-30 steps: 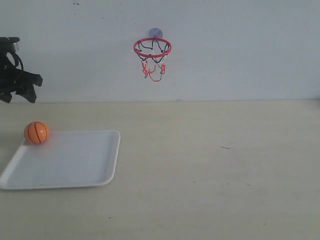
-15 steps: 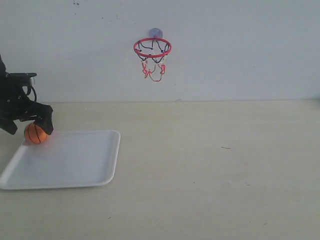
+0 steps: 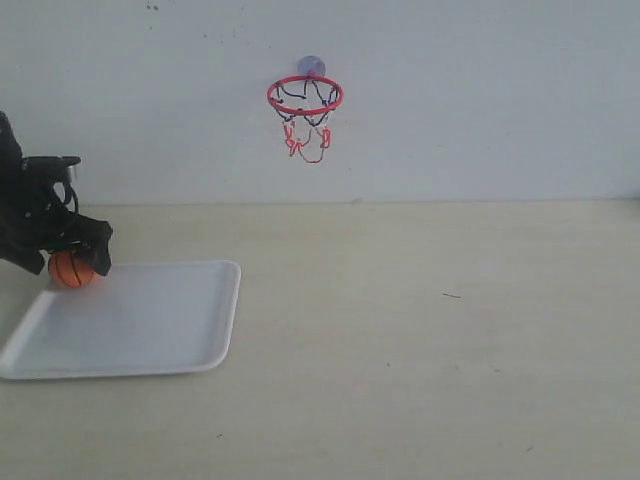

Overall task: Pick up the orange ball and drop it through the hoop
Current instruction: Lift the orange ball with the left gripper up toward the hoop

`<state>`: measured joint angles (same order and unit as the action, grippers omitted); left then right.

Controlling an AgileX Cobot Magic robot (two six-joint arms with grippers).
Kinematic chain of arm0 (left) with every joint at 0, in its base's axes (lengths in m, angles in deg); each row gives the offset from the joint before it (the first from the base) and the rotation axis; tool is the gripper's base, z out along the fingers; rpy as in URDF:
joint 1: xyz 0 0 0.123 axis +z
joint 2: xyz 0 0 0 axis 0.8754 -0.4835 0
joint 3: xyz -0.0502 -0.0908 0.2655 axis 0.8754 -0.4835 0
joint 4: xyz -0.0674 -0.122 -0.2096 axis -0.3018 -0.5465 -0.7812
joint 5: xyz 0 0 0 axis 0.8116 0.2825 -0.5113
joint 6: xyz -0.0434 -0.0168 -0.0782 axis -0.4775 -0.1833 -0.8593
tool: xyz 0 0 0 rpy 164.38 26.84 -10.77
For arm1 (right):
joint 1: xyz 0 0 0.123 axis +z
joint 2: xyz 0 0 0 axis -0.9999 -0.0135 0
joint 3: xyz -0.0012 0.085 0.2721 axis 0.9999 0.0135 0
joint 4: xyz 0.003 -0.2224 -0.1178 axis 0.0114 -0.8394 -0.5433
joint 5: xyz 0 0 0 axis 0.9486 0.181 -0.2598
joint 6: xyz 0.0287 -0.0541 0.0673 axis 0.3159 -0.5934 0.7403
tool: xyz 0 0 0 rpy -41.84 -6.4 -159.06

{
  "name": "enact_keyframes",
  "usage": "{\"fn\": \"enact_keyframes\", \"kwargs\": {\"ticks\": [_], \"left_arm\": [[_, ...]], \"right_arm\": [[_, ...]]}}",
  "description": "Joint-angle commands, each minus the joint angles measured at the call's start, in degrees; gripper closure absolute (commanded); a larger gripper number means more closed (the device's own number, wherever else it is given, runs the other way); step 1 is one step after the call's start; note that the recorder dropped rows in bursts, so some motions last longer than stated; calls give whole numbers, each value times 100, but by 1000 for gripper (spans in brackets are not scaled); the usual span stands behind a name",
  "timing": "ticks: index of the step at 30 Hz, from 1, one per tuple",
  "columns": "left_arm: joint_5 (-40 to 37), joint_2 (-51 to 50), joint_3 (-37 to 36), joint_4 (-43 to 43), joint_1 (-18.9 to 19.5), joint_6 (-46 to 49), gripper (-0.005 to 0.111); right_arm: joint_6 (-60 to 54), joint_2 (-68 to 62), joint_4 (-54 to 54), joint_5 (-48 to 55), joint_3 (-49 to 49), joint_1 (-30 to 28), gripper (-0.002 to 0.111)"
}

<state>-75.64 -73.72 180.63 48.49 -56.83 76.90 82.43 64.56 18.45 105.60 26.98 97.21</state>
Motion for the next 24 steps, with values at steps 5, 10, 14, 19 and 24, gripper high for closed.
{"fn": "enact_keyframes", "kwargs": {"ticks": [5, 10, 14, 19, 24], "left_arm": [[58, -130, 44, -60, -29, 168, 39], [116, -24, 128, -166, -29, 168, 74], [88, 154, 281, -710, -29, 187, 102], [-57, 313, 806, -2904, -44, 1148, 103], [169, 297, 1647, -3814, -378, 1625, 103]], "right_arm": [[-9, 30, -43, -31, -3, 2, 108], [-9, 30, -43, -31, -3, 2, 108], [-9, 30, -43, -31, -3, 2, 108], [-10, 30, -43, -27, -3, 2, 108], [-10, 30, -43, -27, -3, 2, 108]]}}
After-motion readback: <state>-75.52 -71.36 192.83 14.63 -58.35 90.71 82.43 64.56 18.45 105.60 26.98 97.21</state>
